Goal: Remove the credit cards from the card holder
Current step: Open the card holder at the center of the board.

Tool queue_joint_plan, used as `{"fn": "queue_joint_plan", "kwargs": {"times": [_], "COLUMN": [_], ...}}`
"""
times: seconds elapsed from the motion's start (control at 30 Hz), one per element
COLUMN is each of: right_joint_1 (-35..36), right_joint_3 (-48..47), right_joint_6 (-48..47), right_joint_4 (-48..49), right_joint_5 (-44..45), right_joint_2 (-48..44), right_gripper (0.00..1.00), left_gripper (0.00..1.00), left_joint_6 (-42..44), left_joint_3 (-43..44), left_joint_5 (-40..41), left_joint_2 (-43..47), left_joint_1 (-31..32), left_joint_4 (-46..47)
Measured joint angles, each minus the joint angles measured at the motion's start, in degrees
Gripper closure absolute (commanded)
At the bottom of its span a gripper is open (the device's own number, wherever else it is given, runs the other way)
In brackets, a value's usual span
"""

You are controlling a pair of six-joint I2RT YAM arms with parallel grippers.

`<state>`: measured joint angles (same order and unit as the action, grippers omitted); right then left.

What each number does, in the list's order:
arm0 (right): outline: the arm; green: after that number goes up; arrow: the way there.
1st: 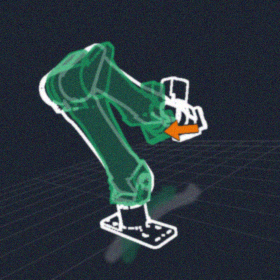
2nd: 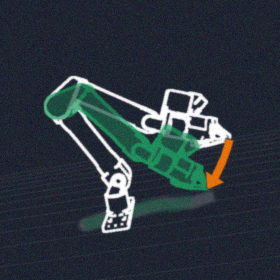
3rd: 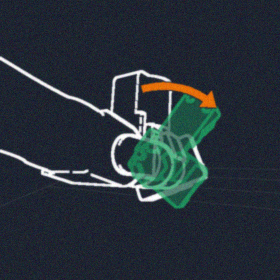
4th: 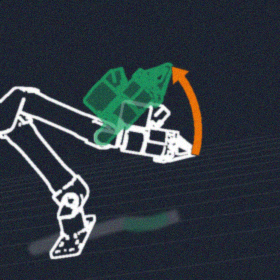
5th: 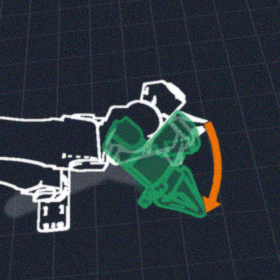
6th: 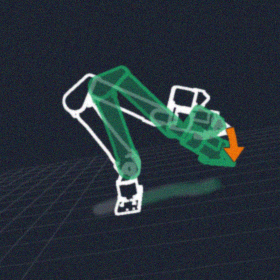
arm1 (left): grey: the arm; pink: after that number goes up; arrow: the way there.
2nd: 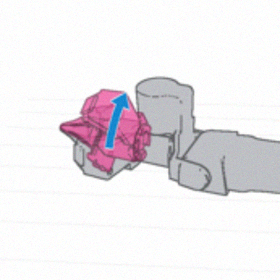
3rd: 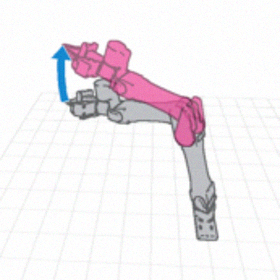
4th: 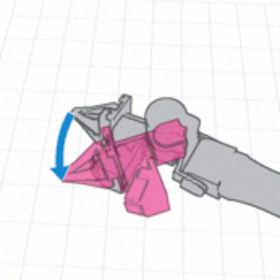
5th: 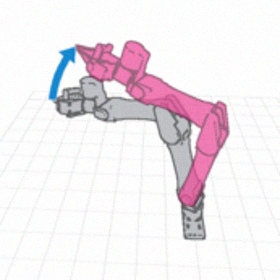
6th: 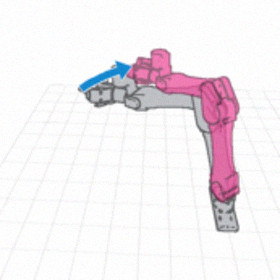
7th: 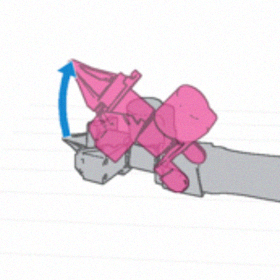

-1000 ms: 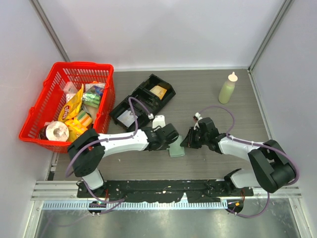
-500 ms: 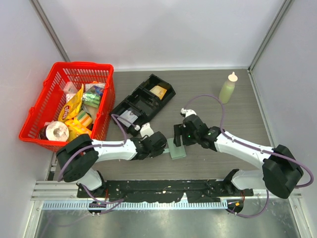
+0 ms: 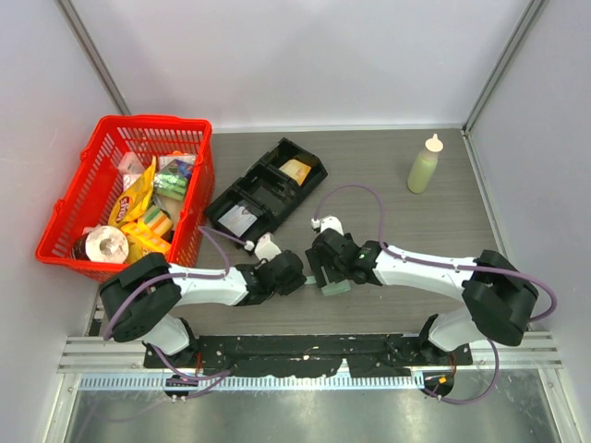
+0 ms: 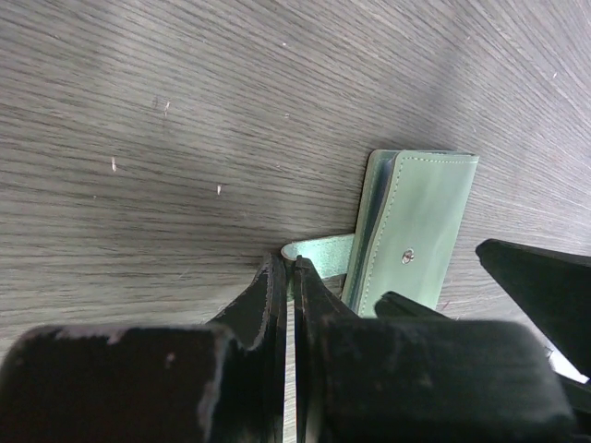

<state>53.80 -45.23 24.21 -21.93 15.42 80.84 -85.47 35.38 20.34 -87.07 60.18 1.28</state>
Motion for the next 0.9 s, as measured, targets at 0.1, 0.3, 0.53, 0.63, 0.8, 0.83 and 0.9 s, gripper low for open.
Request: {"fn": "queue_joint_plan", "kwargs": {"times": [0.1,0.3,0.53,0.63,0.8,0.83,0.9], "right_joint_1": [1.6,4.3,5.0,5.0,4.6,4.2,2.7], "right_joint_3": [-1.1,-4.3,-5.7,-6.0,-6.1,-6.1,-6.1], "right_joint_6": [0.1,0.3,0.8,1.0,1.2,1.2,1.1], "right_joint_4": [-0.6,-2.1,-4.7,-5.3,-6.4,-6.7,-7.0], "right_joint_5": [1.8,7.3,13.0,14.6,17.0,17.0,16.9], "right_joint_2": [2.4,6.3,9.3,9.2,8.5,7.8,6.0], "right_gripper": [0.18,0.17,0.17,0.18,0.20,0.20,0.21], "left_gripper": [1.00,1.00,1.00,1.00,1.00,1.00,1.00], "left_joint_6": [-0.3,-1.2,-1.7,-2.0,-2.5,-2.6,-2.6], "left_joint_3": [-0.5,-1.3,-2.4,-2.8,-2.9,-2.9,-2.9], "left_joint_5": [0.0,0.0,-0.1,-0.1,-0.2,-0.2,-0.1], "left_joint_2": [0.0,0.1,1.0,1.3,2.2,2.4,2.7], "left_joint_1": [0.0,0.0,0.0,0.0,0.0,0.0,0.0], "left_joint_4": [1.1,2.6,3.2,3.2,2.7,2.6,2.3]}}
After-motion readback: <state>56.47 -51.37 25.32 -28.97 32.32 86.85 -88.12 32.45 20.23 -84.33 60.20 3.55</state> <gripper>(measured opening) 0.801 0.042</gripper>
